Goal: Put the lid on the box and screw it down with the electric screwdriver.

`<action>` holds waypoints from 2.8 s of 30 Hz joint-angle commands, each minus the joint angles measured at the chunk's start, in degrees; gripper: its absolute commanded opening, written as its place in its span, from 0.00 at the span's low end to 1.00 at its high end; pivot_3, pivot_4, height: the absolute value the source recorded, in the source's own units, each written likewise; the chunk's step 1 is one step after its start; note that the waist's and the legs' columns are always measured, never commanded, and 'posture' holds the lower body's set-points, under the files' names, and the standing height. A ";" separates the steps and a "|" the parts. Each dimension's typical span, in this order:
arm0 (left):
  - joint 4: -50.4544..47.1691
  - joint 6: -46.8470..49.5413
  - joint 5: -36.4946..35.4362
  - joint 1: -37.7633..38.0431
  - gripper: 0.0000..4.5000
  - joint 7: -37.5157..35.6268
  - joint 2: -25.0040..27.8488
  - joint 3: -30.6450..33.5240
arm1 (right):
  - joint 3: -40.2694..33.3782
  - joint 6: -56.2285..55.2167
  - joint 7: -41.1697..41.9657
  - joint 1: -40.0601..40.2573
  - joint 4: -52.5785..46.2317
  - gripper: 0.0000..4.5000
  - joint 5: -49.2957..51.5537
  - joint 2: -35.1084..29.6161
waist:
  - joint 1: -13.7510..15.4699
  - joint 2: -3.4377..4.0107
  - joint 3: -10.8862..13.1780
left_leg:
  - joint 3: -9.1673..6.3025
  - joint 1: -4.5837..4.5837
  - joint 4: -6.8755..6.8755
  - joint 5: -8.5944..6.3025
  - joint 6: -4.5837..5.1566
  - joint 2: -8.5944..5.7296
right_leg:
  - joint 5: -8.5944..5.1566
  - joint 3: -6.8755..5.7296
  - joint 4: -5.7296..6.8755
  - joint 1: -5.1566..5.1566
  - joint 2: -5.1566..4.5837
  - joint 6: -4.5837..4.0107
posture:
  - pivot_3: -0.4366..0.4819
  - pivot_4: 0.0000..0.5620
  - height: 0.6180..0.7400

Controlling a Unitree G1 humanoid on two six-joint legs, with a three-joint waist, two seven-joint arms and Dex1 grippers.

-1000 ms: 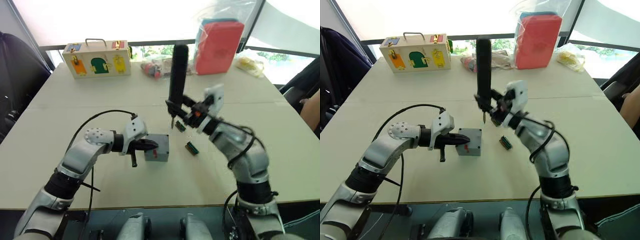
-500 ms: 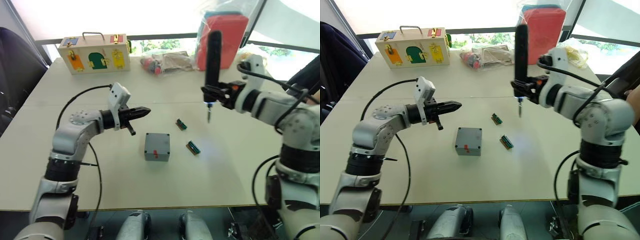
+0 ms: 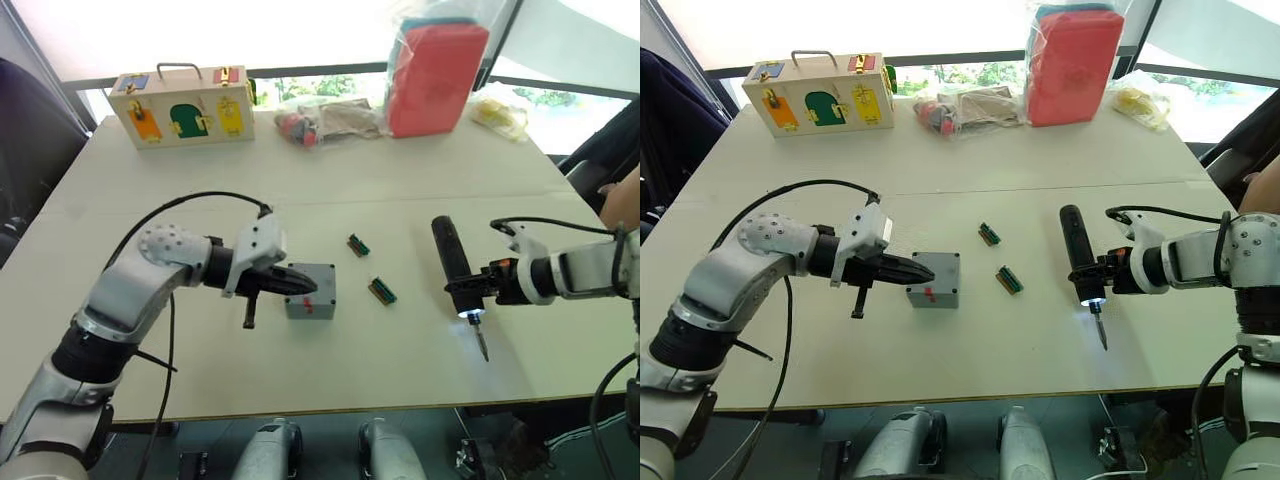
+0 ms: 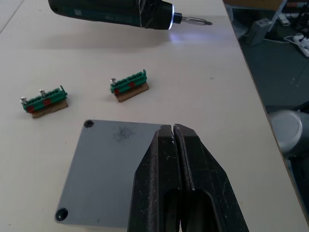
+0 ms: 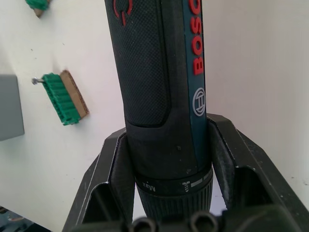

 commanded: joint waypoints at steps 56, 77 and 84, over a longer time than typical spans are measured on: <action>12.59 -2.32 11.10 3.68 0.00 18.51 -9.38 -0.60 | 22.89 -42.13 33.87 17.99 -44.06 0.99 -39.55 15.77 | 1.47 -0.10 0.24 | -0.11 0.12 0.55 -0.12 0.16 -0.13 | 0.22 -0.10 -0.03 0.39 0.06 0.41 | 0.48 0.27 1.00; 6.34 0.04 9.12 12.56 0.00 13.28 -1.96 4.34 | 22.63 -55.19 39.52 11.05 -30.06 0.99 -51.36 13.90 | 1.39 -0.10 0.23 | -0.11 0.13 0.53 -0.08 0.09 -0.14 | 0.22 -0.09 -0.01 0.37 0.08 0.41 | 0.48 0.27 1.00; 2.13 3.38 6.90 13.33 0.00 15.43 -4.12 3.94 | 26.14 -59.87 44.93 8.60 -24.93 0.99 -54.40 17.13 | 1.44 -0.10 0.23 | -0.12 0.13 0.55 -0.06 0.05 -0.15 | 0.22 -0.10 0.01 0.40 0.07 0.41 | 0.48 0.27 1.00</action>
